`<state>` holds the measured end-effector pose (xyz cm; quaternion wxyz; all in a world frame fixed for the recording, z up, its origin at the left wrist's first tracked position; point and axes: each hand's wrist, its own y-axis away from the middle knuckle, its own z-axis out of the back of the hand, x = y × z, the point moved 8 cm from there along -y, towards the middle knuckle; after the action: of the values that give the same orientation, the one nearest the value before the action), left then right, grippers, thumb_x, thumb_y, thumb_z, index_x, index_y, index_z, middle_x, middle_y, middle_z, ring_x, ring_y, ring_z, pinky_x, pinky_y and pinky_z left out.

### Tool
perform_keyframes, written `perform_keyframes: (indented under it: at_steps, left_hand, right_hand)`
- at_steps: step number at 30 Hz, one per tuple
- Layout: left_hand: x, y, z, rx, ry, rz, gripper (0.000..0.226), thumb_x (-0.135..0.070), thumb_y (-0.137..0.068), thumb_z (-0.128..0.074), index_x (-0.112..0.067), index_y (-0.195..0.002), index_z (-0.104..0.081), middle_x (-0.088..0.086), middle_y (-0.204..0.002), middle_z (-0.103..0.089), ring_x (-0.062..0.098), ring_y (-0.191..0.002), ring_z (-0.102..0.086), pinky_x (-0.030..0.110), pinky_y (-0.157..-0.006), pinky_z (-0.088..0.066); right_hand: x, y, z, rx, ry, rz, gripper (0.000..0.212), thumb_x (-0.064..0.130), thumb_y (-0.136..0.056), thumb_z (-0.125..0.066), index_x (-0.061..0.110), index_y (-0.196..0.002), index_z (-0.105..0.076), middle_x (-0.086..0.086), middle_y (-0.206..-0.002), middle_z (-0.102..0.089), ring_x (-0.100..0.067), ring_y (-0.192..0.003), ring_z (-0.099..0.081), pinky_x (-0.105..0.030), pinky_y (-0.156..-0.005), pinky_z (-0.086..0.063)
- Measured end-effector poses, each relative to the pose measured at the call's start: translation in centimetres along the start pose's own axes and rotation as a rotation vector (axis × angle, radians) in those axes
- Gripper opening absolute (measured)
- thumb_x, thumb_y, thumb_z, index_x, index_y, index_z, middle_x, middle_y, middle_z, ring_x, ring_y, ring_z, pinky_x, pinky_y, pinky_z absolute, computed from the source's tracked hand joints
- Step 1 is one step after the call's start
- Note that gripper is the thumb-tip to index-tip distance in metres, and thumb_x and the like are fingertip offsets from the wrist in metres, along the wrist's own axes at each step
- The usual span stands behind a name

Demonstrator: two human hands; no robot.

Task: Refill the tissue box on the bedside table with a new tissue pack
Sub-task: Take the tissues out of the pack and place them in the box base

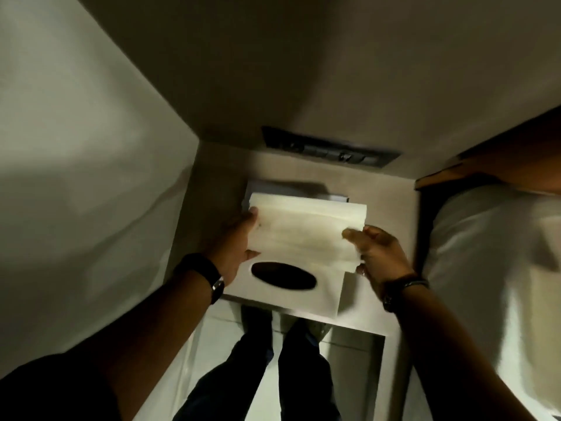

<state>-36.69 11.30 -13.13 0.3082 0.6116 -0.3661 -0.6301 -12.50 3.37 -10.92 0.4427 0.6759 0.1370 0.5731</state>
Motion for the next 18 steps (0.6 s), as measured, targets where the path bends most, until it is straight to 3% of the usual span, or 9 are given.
perform_keyframes:
  at_steps: [3, 8, 10, 12, 14, 18]
  left_hand:
    - [1.3, -2.8, 0.4, -0.031, 0.024, -0.024, 0.018, -0.044, -0.092, -0.055, -0.03, -0.101, -0.064, 0.0, -0.113, -0.068, 0.023, -0.109, -0.062, 0.047, -0.093, -0.051]
    - [0.0, -5.9, 0.8, -0.114, -0.1, -0.12, 0.027, -0.047, -0.092, -0.053, -0.027, -0.107, -0.064, 0.007, -0.119, -0.065, 0.028, -0.112, -0.06, 0.051, -0.099, -0.047]
    - [-0.8, -7.1, 0.8, -0.152, -0.197, -0.147, 0.036, -0.049, -0.092, -0.051, -0.022, -0.112, -0.064, 0.009, -0.12, -0.064, 0.03, -0.112, -0.059, 0.051, -0.1, -0.046]
    - [-1.2, -8.2, 0.6, -0.165, -0.267, -0.156, 0.032, -0.049, -0.094, -0.049, -0.023, -0.103, -0.065, 0.007, -0.111, -0.066, 0.028, -0.104, -0.061, 0.045, -0.093, -0.05]
    - [-1.1, -9.1, 0.6, -0.197, -0.343, -0.156, 0.029, -0.047, -0.096, -0.046, -0.025, -0.094, -0.064, 0.002, -0.092, -0.064, 0.021, -0.085, -0.059, 0.034, -0.074, -0.05]
    - [-0.1, -10.2, 1.2, -0.244, -0.426, -0.137, 0.028, -0.043, -0.097, -0.046, -0.022, -0.1, -0.064, -0.001, -0.078, -0.057, 0.016, -0.071, -0.053, 0.027, -0.062, -0.043]
  right_hand:
    - [-1.5, -2.4, -0.6, 0.011, 0.036, 0.069, 0.019, 0.014, -0.087, -0.067, 0.019, -0.07, -0.073, 0.004, -0.064, -0.072, -0.008, -0.049, -0.062, -0.016, -0.043, -0.044]
    - [-1.6, -6.1, -1.1, -0.043, 0.097, 0.152, 0.007, 0.018, -0.09, -0.065, 0.02, -0.089, -0.071, 0.01, -0.074, -0.073, -0.003, -0.061, -0.065, -0.017, -0.049, -0.046]
    - [-1.5, -7.6, -1.4, -0.079, 0.146, 0.168, 0.007, 0.02, -0.09, -0.065, 0.022, -0.091, -0.071, 0.01, -0.08, -0.071, -0.008, -0.071, -0.066, -0.025, -0.06, -0.051]
    - [-1.8, -8.8, -1.8, -0.105, 0.183, 0.179, 0.012, 0.02, -0.091, -0.063, 0.018, -0.1, -0.071, 0.01, -0.085, -0.069, -0.01, -0.076, -0.064, -0.033, -0.073, -0.055]
    - [-2.3, -9.7, -2.1, -0.129, 0.233, 0.176, 0.021, 0.021, -0.092, -0.061, 0.013, -0.109, -0.069, 0.008, -0.088, -0.067, -0.012, -0.076, -0.061, -0.04, -0.079, -0.056]
    - [-3.3, -10.8, -2.5, -0.184, 0.327, 0.178, 0.025, 0.02, -0.092, -0.06, 0.012, -0.115, -0.068, -0.004, -0.106, -0.069, -0.025, -0.099, -0.063, -0.045, -0.094, -0.052]
